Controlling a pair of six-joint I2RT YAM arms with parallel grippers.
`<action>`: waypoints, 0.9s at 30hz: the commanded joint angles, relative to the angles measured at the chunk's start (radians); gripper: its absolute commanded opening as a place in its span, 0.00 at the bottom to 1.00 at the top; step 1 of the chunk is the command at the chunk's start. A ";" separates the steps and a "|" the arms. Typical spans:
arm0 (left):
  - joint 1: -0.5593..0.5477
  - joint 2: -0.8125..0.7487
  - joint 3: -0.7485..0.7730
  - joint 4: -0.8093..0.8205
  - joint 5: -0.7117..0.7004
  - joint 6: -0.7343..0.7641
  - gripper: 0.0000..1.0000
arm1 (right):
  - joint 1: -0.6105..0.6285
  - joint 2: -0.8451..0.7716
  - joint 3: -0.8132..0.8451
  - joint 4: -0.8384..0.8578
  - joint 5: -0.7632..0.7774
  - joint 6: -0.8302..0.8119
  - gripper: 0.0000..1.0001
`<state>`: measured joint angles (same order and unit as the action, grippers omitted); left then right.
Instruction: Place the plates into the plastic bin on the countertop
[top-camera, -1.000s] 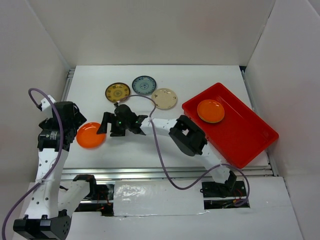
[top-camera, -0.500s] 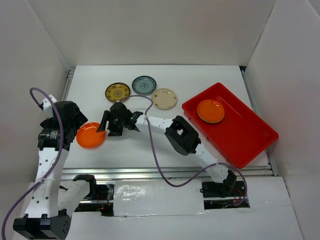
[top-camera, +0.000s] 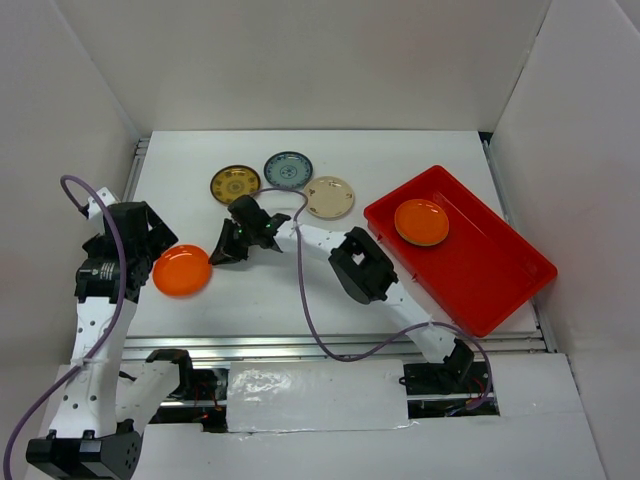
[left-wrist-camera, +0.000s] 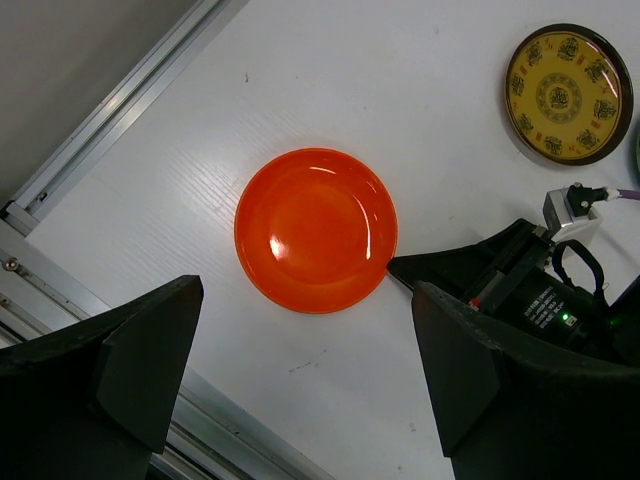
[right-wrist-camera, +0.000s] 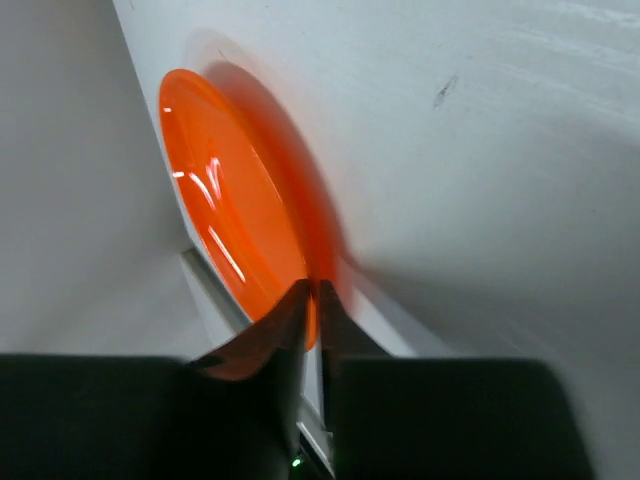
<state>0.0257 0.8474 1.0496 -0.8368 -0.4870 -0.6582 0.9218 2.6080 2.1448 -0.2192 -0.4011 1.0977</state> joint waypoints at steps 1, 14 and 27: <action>0.005 -0.014 0.018 0.038 0.016 0.020 0.99 | -0.001 0.027 0.044 -0.011 -0.042 -0.013 0.08; 0.005 -0.010 0.015 0.045 0.037 0.032 0.99 | 0.011 0.027 0.053 0.015 -0.070 -0.022 0.42; 0.028 -0.031 0.015 0.057 0.082 0.034 0.99 | -0.009 0.046 0.015 0.059 -0.160 0.014 0.45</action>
<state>0.0360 0.8368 1.0496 -0.8261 -0.4335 -0.6498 0.9199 2.6217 2.1456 -0.1898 -0.5053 1.1004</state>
